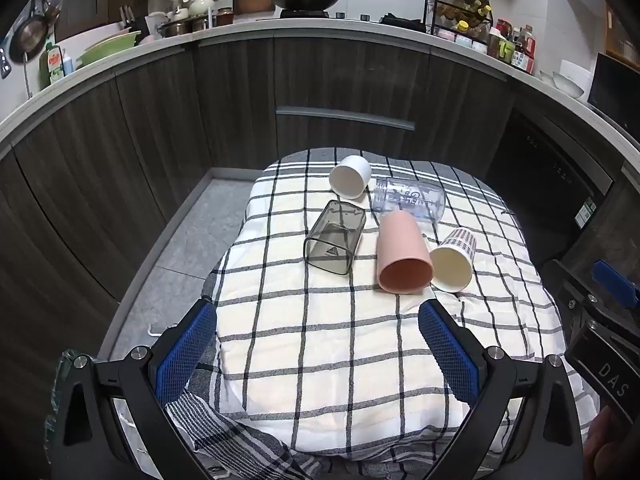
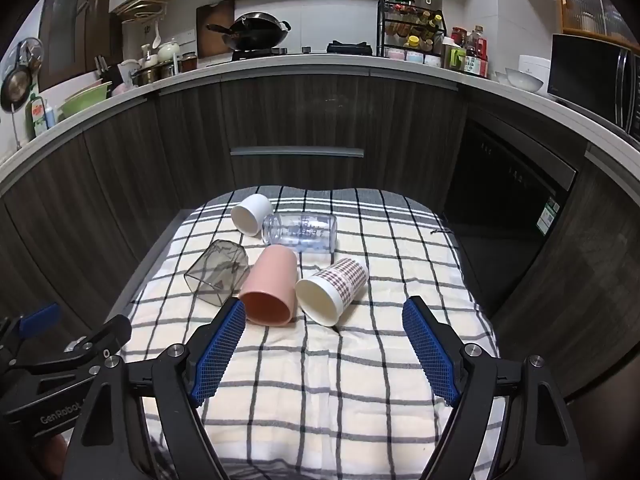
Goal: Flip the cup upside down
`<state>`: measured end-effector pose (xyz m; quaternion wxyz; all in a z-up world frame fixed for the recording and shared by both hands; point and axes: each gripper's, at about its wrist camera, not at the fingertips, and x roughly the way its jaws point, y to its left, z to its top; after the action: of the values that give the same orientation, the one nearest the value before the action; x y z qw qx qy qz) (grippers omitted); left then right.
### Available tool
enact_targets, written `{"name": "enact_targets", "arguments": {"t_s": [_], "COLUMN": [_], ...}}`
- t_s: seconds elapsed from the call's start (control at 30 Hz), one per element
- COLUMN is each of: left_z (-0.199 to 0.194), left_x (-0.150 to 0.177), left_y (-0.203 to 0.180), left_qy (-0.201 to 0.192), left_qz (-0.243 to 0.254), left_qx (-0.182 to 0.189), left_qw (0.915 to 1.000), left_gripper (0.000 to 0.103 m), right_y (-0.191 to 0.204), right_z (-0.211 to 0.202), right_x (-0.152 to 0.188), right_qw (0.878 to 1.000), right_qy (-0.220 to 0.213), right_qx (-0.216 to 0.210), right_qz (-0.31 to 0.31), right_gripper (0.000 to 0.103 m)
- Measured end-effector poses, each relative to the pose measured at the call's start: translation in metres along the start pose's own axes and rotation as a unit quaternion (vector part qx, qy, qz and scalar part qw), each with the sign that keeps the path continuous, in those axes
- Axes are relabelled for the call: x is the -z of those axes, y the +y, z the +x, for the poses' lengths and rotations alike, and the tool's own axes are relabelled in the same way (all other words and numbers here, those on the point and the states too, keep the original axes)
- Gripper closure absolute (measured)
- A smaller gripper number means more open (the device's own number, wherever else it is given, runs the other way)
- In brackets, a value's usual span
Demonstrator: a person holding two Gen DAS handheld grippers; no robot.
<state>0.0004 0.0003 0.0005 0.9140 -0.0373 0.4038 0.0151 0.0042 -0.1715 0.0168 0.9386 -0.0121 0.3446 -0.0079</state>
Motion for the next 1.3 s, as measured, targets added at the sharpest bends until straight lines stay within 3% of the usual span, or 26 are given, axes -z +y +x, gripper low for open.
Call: {"name": "enact_targets", "arguments": {"t_s": [0.2,1.3], "left_z": [-0.0052,0.0027], "left_x": [0.0016,0.0059], "left_y": [-0.0024,-0.0039], "left_qy": [-0.016,0.003], "left_qz": [0.007,0.005], "left_qx": [-0.001,0.012], "left_qw": [0.9998,0.9999], "left_gripper": [0.001,0.001], "right_y": [0.0004,0.0006], "right_z": [0.0001,0.0008], "right_x": [0.0002,0.0022], "right_qw": [1.0,1.0], "right_qy": [0.001,0.002], "right_qx": [0.001,-0.001], "right_qz": [-0.001,0.0], "right_gripper": [0.022,0.022]}}
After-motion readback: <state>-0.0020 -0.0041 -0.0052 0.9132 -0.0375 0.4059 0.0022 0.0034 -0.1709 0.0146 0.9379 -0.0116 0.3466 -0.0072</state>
